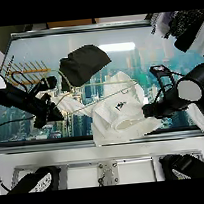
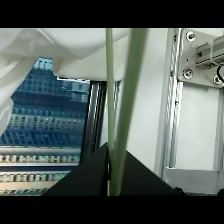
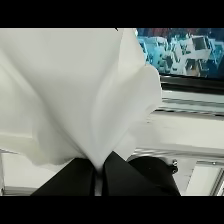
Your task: Fold the clothes and pants, and hang the long-sleeved shirts on hangers.
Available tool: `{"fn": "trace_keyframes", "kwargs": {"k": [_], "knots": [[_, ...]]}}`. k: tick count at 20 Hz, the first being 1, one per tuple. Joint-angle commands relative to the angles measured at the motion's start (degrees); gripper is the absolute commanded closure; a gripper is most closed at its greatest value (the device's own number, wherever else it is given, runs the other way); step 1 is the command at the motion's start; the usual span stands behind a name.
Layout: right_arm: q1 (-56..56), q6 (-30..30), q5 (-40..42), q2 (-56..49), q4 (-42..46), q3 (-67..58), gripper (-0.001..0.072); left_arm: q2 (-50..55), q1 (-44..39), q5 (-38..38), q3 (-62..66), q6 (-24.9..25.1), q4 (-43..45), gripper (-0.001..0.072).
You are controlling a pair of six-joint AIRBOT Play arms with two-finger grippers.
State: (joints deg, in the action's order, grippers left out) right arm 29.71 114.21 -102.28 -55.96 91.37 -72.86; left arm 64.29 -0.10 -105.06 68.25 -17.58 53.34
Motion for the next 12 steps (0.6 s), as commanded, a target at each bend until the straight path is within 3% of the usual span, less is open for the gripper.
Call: {"fn": "trace_keyframes", "kwargs": {"k": [1,6,12], "knots": [[-0.2,-0.6,0.1,0.0,1.4,-0.6,0.0689,-3.8,-0.8,0.0,-5.9,0.3,-0.4,0.0694],[-2.5,-0.2,0.0,0.0,1.1,-1.6,0.0689,-7.2,-7.0,0.0,-13.9,0.3,-0.3,0.0694],[-2.5,-0.2,0.0,0.0,0.9,-1.9,0.0688,-6.0,-11.3,3.5,-15.0,-0.2,-0.4,0.0694]]}}
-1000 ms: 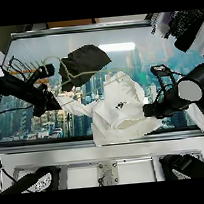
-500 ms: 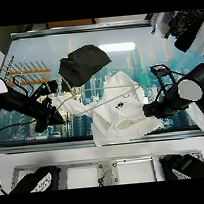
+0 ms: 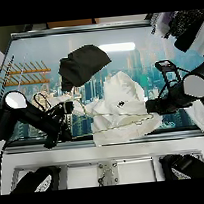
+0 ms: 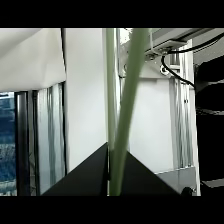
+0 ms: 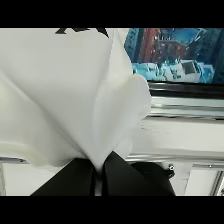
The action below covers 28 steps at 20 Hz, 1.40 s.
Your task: Fold the clothes and pants, and hang the long-sleeved shirts on hangers.
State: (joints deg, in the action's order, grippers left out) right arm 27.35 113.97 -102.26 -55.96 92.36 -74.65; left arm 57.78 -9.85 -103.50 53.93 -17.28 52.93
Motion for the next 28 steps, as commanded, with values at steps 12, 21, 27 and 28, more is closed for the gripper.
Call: {"fn": "trace_keyframes", "kwargs": {"k": [12,21,27,28], "knots": [[-0.1,0.0,0.0,1.8,-0.1,-0.1,0.0689,5.8,-1.6,8.5,-0.7,-3.2,1.5,0.0695],[-0.1,0.0,0.0,1.9,-0.1,-0.1,0.0689,-0.1,-1.6,9.0,-0.7,-3.1,2.1,0.0695],[-0.1,0.0,0.0,1.9,-0.1,-0.1,0.0689,5.8,-1.6,6.6,-0.7,-3.1,2.8,0.0695],[-0.1,0.0,0.0,1.9,-0.1,-0.1,0.0689,6.1,-1.6,6.7,-0.7,-3.1,2.8,0.0695]]}}
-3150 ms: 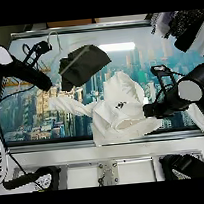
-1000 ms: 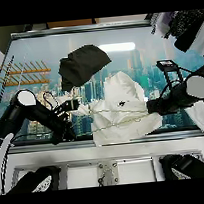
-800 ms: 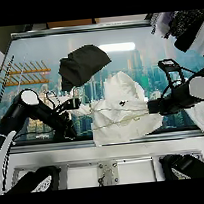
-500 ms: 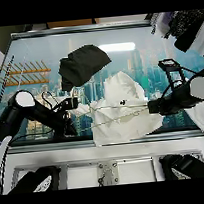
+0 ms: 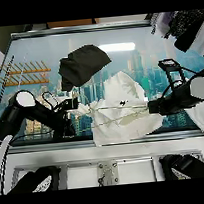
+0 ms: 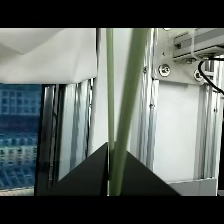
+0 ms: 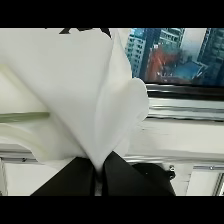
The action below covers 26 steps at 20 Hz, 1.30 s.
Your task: Fold the clothes and pants, and hang the long-sleeved shirts on hangers.
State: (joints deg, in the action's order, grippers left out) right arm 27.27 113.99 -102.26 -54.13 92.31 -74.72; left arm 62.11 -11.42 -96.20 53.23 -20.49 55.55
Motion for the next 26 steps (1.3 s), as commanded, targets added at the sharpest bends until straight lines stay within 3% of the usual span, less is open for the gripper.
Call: {"fn": "trace_keyframes", "kwargs": {"k": [1,15,20,26], "knots": [[0.0,0.0,0.0,0.0,0.0,-0.1,0.0689,1.8,0.0,-0.1,0.0,0.1,0.2,0.0695],[0.0,2.4,0.0,0.0,0.0,-0.1,0.0689,-5.9,-2.9,5.0,-4.8,1.7,0.4,0.0696],[0.0,2.4,0.0,0.0,0.0,-0.1,0.0689,-9.7,-3.8,12.8,-5.9,3.3,0.4,0.0695],[0.0,2.4,0.0,0.0,0.0,-0.1,0.0689,-9.0,-3.8,11.2,-5.9,4.7,0.3,0.0696]]}}
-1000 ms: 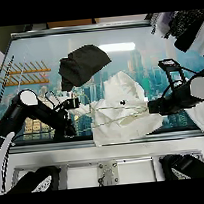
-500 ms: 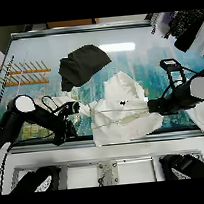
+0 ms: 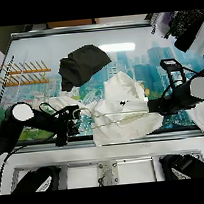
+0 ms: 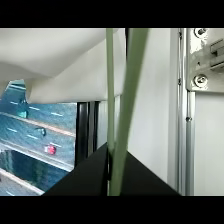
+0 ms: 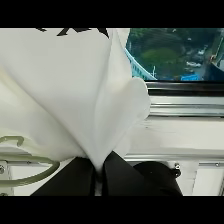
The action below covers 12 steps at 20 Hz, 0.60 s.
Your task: Fold the clothes and pants, and hang the long-sleeved shirts on hangers.
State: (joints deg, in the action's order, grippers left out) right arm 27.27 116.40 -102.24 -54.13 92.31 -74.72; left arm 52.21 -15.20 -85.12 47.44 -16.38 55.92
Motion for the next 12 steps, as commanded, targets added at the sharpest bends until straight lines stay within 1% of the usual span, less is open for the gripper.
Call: {"fn": "trace_keyframes", "kwargs": {"k": [1,7,9,12], "knots": [[0.0,0.0,0.0,0.1,0.0,-0.1,0.0689,2.2,-0.1,0.2,-0.1,0.5,-0.2,0.0695],[0.0,0.0,0.0,0.0,-0.1,-0.1,0.0689,9.3,-0.1,2.1,0.9,0.5,-0.7,0.0696],[0.0,-1.1,0.0,0.0,-0.8,-0.6,0.0689,11.1,-0.3,1.9,3.3,0.5,-0.7,0.0696],[0.0,-2.5,-0.2,-1.8,-1.9,-4.8,0.0689,14.8,-3.0,1.1,7.6,0.5,-0.5,0.0696]]}}
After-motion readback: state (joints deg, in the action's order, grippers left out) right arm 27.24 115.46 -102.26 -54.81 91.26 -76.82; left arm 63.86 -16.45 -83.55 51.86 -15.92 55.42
